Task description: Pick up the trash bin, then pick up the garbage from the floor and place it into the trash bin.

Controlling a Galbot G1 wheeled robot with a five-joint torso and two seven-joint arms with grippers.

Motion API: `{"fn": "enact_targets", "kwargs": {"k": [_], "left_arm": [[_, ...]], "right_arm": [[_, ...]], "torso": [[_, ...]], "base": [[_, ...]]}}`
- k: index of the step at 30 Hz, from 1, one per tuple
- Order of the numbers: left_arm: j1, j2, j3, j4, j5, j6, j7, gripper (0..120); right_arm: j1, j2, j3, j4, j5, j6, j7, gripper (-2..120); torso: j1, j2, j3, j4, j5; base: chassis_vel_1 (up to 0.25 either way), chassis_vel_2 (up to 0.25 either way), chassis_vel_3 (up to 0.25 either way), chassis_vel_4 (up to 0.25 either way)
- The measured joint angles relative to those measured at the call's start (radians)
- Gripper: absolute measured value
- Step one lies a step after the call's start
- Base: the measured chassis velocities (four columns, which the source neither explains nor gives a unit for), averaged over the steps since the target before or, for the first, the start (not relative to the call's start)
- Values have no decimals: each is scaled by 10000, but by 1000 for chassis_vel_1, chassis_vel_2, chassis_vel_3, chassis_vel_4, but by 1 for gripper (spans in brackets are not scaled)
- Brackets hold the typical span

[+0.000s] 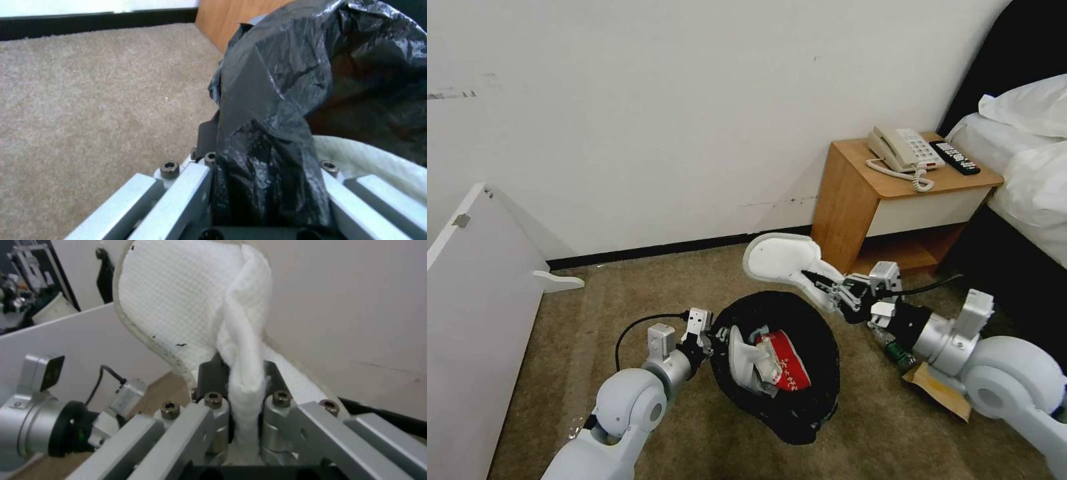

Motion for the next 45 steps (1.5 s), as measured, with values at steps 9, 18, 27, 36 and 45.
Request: {"fn": "enact_targets", "kwargs": {"k": [9, 18, 27, 36, 45], "left_arm": [[-133, -152, -50, 13, -112, 66, -137, 4], [-109, -179, -163, 36, -128, 183, -453, 4], [-264, -430, -139, 43, -322, 308, -863, 4], [-52, -477, -258, -104, -342, 316, -874, 4], [190, -385, -464, -168, -313, 316, -797, 4]], "right_arm": [[1004, 586, -1314, -488, -196, -109, 58, 4], [888, 553, -1460, -402, -341, -161, 16, 4], [66, 290, -1204, -372, -737, -149, -166, 4], [-121, 315, -1332, -557, -1235, -95, -420, 4], [-96, 224, -1324, -458, -1274, -85, -485, 4]], "torso": [[0, 0, 0, 0, 0], [-1, 0, 0, 1, 0], [-1, 0, 0, -1, 0], [-1, 0, 0, 0, 1], [-1, 0, 0, 2, 0]], "base": [[0, 0, 0, 0], [0, 0, 0, 0], [0, 0, 0, 0], [0, 0, 0, 0], [0, 0, 0, 0]]}}
